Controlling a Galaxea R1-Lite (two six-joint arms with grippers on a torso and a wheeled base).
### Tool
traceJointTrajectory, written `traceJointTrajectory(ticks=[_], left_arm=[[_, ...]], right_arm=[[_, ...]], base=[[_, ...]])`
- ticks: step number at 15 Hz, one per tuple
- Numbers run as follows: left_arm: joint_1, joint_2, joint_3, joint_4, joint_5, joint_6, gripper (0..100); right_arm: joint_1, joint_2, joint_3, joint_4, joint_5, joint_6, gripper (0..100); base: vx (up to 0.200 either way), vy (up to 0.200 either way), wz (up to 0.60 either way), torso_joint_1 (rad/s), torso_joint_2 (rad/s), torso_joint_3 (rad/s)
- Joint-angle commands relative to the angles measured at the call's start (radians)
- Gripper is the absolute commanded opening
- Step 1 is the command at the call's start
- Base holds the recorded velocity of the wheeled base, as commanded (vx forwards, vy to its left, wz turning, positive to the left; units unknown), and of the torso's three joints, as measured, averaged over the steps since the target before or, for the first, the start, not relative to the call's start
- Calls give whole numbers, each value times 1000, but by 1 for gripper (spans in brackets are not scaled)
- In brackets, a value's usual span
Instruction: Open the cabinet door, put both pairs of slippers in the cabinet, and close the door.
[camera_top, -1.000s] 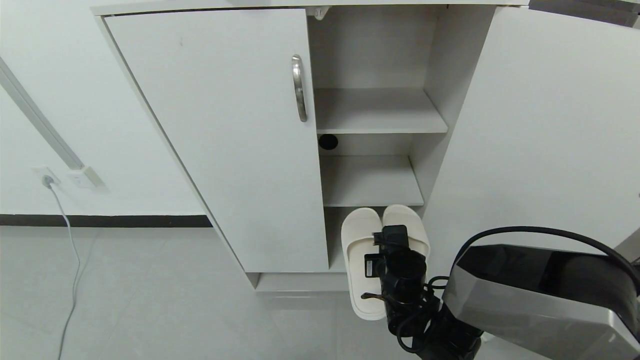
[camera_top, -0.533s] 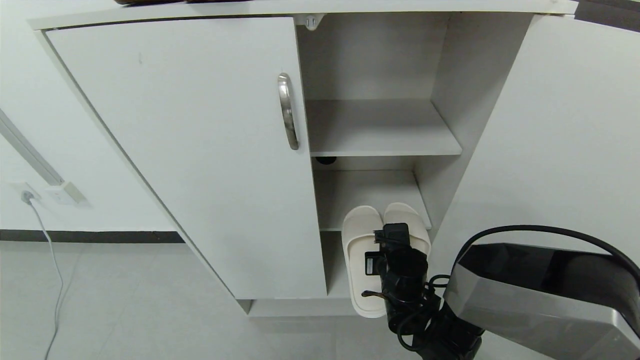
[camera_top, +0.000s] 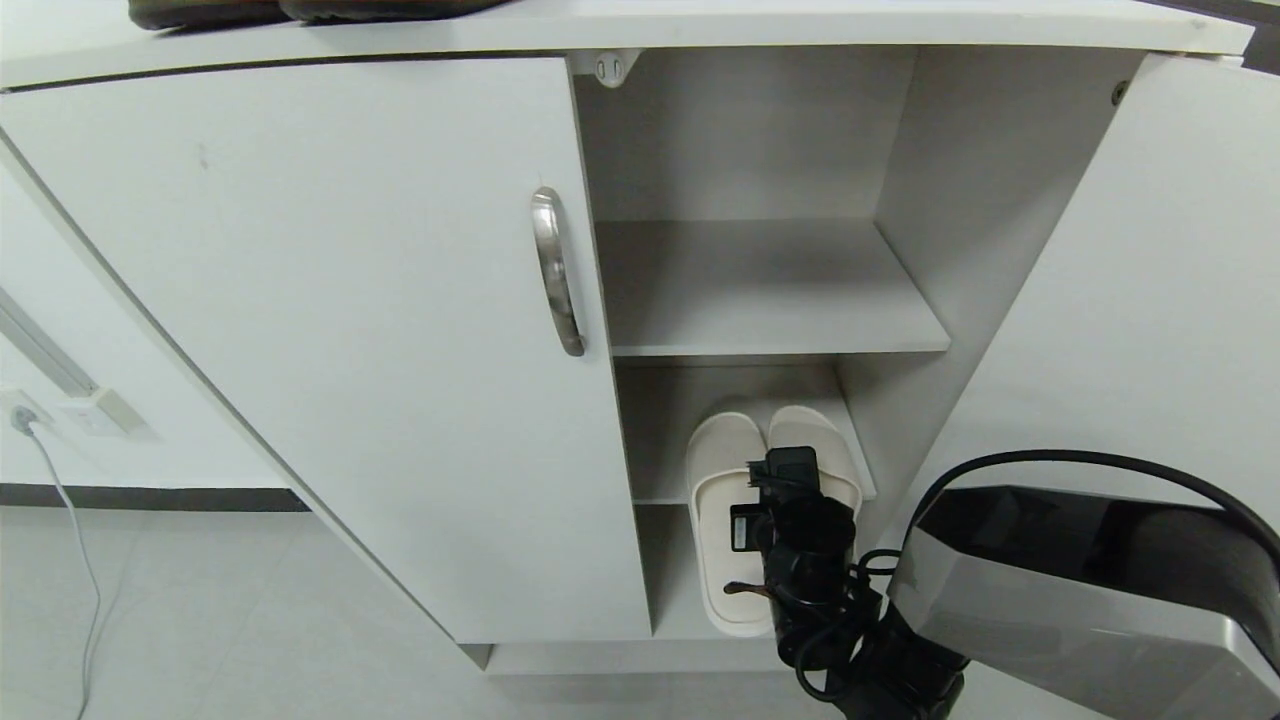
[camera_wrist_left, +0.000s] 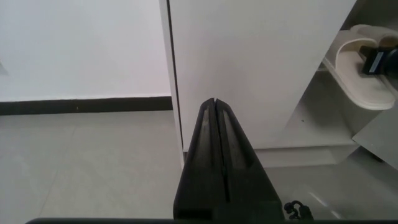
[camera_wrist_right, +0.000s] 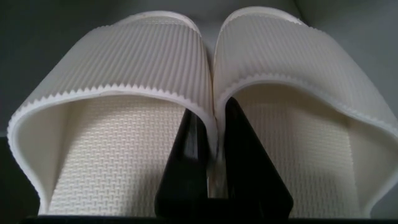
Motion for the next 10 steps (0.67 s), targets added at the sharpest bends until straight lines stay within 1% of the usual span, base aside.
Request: traceJointTrajectory(ticks=[1, 2, 3, 5, 7, 10], left_arm=[[0, 1, 0, 0, 0, 0, 0], [0, 1, 0, 0, 0, 0, 0], [0, 1, 0, 0, 0, 0, 0], [0, 1, 0, 0, 0, 0, 0], [0, 1, 0, 0, 0, 0, 0], [0, 1, 0, 0, 0, -2, 0]], right_arm=[[-7, -1, -13, 9, 4, 0, 0], [-10, -1, -26, 25, 6, 0, 0], [-21, -1, -68, 65, 15, 3, 0], [-25, 7, -123, 103, 44, 3, 0], [-54, 23, -226, 224, 50, 7, 0], [-76, 48, -350, 336, 52, 10, 0]], base=[[0, 0, 0, 0, 0, 0], [0, 0, 0, 0, 0, 0], [0, 0, 0, 0, 0, 0], [0, 0, 0, 0, 0, 0], [0, 0, 0, 0, 0, 0], [0, 0, 0, 0, 0, 0]])
